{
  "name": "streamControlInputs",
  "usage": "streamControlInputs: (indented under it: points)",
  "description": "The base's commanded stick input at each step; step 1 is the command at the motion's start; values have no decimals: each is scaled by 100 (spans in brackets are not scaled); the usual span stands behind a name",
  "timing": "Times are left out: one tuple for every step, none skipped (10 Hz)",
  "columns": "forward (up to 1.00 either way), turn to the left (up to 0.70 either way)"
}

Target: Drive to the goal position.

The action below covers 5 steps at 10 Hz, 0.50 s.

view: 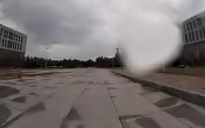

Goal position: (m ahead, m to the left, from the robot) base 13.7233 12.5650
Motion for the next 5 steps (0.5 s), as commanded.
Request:
streamControlInputs:
  points:
    - [70,8]
    - [70,24]
    - [70,30]
    - [70,18]
    - [70,0]
